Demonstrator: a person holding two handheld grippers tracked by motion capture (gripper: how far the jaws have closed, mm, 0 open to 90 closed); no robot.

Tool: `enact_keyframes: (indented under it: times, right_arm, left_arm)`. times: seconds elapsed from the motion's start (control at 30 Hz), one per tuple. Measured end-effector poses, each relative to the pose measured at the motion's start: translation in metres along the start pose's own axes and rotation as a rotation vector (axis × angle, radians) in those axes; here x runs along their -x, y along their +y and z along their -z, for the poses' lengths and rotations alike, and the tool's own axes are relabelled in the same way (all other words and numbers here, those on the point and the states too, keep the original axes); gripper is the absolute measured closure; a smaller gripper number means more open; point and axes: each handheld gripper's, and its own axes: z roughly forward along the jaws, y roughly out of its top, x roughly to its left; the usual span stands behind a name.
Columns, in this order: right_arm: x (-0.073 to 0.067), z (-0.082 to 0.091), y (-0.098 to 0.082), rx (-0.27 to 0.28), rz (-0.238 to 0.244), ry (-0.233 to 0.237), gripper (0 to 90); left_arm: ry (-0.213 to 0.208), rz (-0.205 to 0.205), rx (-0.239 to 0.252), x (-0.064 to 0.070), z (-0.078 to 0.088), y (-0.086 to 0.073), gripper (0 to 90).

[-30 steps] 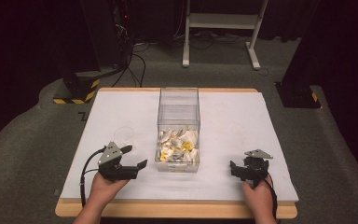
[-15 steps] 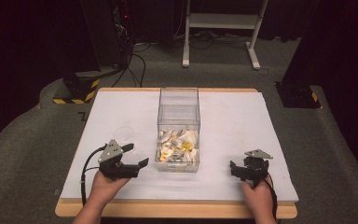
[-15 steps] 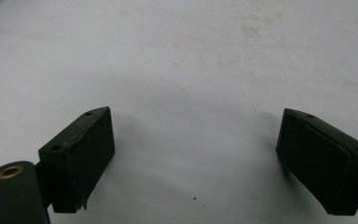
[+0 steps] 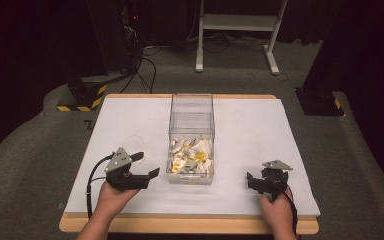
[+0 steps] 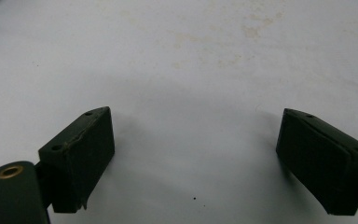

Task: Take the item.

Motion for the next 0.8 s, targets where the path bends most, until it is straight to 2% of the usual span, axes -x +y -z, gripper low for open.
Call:
enact_keyframes:
  times: [0.37, 0.63, 0.8]
  right_arm:
    - [0.0, 0.0, 0.0, 0.0, 0.0, 0.0, 11.4]
    - [0.0, 0.0, 0.0, 0.0, 0.0, 0.0, 11.4]
    - [0.0, 0.0, 0.0, 0.0, 0.0, 0.0, 11.4]
  left_arm:
    - [-0.021, -0.014, -0.005, 0.006, -0.007, 0.005, 17.4]
    - [-0.049, -0.032, -0.009, 0.012, -0.017, 0.014, 17.7]
    - [-0.068, -0.029, -0.008, 0.014, -0.024, 0.019, 17.7]
